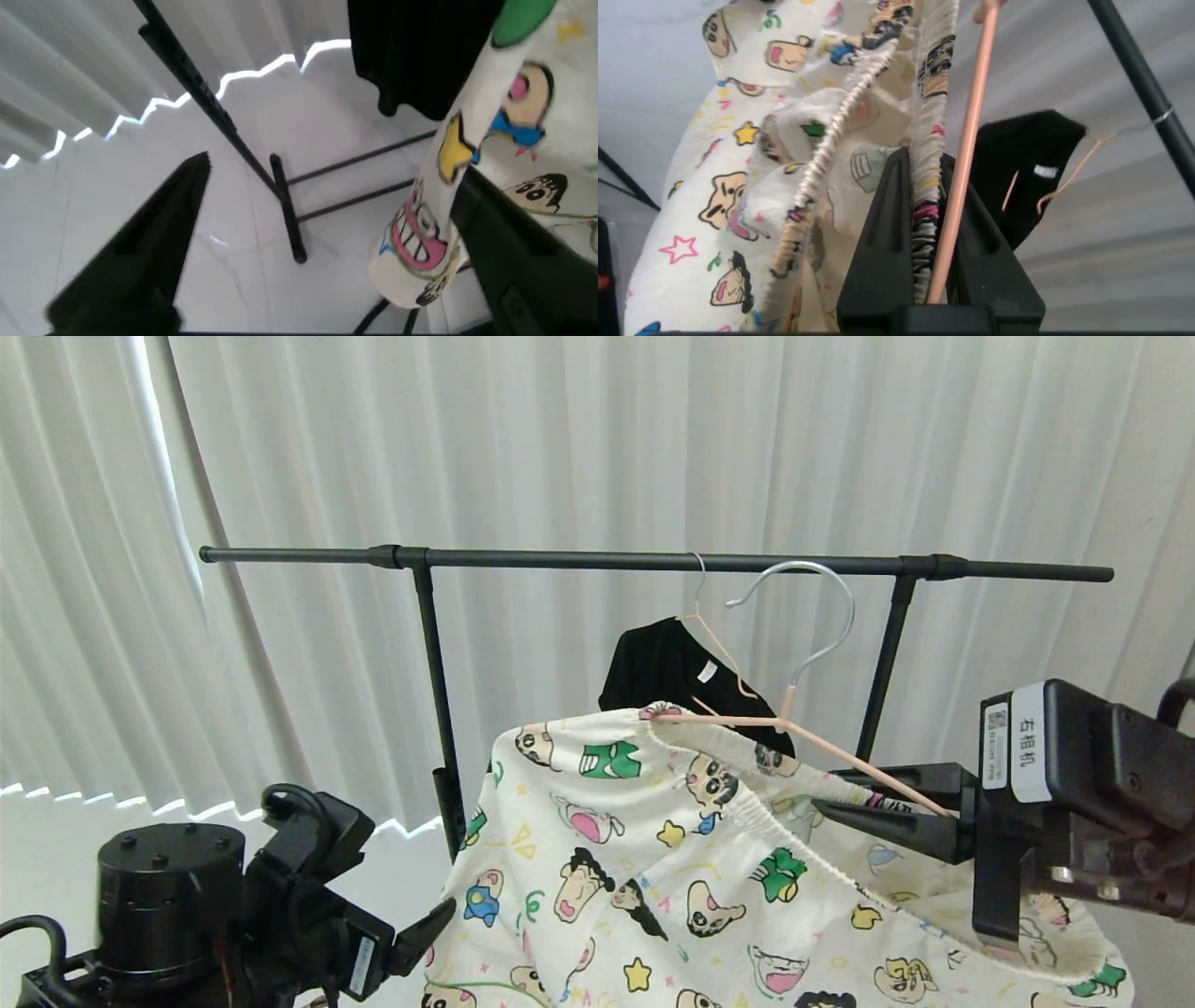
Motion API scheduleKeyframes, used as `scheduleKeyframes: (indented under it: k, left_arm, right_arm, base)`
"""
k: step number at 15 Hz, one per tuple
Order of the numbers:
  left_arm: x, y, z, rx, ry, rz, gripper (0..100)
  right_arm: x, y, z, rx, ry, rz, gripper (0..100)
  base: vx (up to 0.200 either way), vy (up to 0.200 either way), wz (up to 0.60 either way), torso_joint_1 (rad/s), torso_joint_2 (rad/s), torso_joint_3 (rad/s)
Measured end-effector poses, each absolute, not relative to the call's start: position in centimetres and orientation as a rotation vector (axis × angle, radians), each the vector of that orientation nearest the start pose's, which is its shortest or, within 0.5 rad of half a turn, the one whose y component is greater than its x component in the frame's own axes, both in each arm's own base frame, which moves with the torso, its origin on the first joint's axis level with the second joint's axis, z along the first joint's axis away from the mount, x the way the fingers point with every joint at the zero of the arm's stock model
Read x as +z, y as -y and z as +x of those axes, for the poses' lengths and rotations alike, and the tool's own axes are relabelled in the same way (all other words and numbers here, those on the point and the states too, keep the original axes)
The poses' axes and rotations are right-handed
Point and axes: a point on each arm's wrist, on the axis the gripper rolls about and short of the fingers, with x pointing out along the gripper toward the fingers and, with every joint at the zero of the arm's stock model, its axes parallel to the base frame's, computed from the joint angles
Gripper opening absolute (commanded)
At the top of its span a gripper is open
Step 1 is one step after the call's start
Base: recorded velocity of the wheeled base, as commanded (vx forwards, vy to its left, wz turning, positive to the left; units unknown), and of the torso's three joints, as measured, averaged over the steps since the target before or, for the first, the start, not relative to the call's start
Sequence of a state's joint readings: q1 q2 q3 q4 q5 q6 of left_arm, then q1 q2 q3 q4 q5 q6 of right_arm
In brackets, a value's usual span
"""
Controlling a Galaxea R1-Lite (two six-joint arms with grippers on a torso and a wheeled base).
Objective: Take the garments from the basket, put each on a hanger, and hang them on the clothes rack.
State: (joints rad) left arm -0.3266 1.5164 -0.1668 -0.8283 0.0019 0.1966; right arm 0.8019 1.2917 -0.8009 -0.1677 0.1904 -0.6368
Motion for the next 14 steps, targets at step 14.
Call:
scheduleKeyframes:
  k: [14]
  left_arm:
    - [11.1,2.4,15.8,0.008,-0.41,0.214,100]
  right_arm:
    - [15.6,-2.4,10.3,0.56,-0.549,-0.581,0]
  base:
    - [0.0,0.0,0.0,0.0,0.0,0.0]
